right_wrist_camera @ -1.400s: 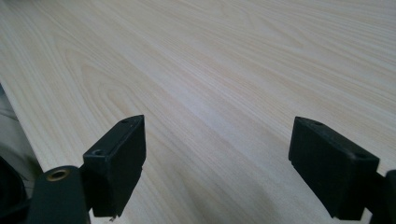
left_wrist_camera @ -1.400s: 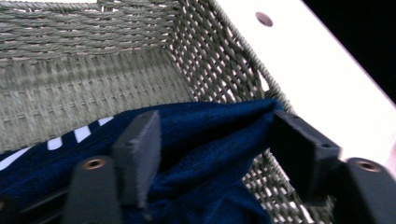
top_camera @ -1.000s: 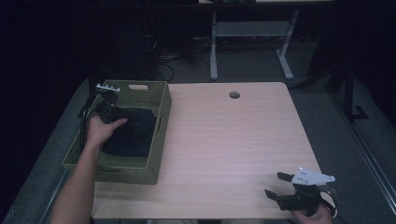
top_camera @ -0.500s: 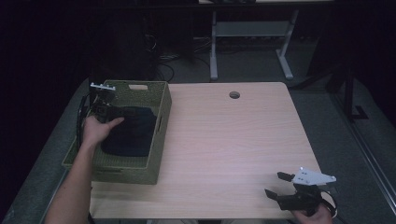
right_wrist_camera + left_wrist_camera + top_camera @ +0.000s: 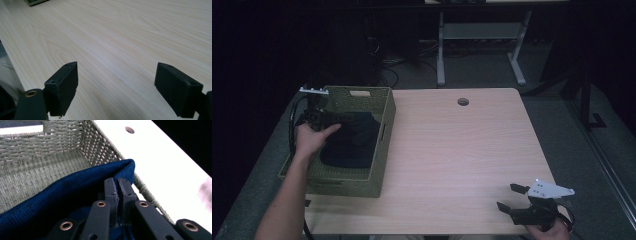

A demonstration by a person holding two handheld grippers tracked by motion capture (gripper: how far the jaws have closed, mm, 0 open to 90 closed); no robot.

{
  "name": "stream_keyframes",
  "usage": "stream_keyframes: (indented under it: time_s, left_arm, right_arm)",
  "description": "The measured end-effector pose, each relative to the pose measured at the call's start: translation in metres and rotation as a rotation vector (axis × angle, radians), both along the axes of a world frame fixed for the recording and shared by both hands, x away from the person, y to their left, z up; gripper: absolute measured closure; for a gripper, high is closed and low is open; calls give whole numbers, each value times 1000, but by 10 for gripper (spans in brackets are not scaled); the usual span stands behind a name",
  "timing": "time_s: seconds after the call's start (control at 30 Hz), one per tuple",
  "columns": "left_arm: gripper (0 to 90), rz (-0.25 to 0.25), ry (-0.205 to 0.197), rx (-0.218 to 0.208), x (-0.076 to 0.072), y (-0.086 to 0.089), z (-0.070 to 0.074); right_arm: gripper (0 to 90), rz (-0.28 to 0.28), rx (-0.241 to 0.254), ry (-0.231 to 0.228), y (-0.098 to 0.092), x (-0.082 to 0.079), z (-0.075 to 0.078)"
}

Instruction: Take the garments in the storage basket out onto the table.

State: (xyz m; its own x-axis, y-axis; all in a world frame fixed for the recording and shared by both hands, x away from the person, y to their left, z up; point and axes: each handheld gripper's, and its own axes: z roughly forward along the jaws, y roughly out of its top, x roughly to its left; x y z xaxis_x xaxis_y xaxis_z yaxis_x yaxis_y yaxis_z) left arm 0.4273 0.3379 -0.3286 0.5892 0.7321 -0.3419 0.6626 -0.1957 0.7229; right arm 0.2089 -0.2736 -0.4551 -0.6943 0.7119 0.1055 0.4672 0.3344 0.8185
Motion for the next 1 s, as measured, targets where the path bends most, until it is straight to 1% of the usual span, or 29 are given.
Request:
stream_keyframes:
  time_s: [0.1,0.23,0.33,0.37,0.4,0.43,0.47,0.57,0.7,0.73,0.77,0.87,0.93,1.0]
  left_arm:
    - [868,-3,-15,-12,-4,2,5]
    - [868,1,-29,-5,-10,5,11]
    - [868,3,-45,-11,-15,8,16]
    - [868,3,-54,-19,-18,9,19]
    - [868,3,-54,-19,-18,9,19]
    - [868,4,-64,-27,-21,11,23]
    - [868,4,-64,-27,-21,11,23]
    - [868,0,-69,-36,-25,14,30]
    - [868,3,-95,-54,-30,18,41]
    - [868,3,-95,-54,-30,18,41]
    - [868,2,-107,-57,-33,19,45]
    - [868,-5,-116,-54,-36,19,48]
    - [868,-2,-121,-67,-38,19,51]
    - [868,-2,-127,-69,-40,20,54]
  right_arm:
    - [187,0,0,0,0,0,0]
    - [187,-9,-6,-1,0,1,0]
    - [187,-10,-5,-5,0,1,1]
    - [187,-11,-9,0,2,1,0]
    - [187,-11,-10,1,2,1,0]
    - [187,-8,-12,-1,2,1,0]
    - [188,-9,-15,-2,3,1,0]
    - [188,-13,-16,-5,4,1,1]
    - [188,-19,-8,-15,4,0,2]
    - [188,-19,-8,-15,4,0,2]
    - [192,-21,-8,-13,4,0,2]
    - [193,-19,-9,-16,4,0,2]
    - [192,-18,-12,-20,4,-1,3]
    - [192,-19,-10,-23,5,-1,3]
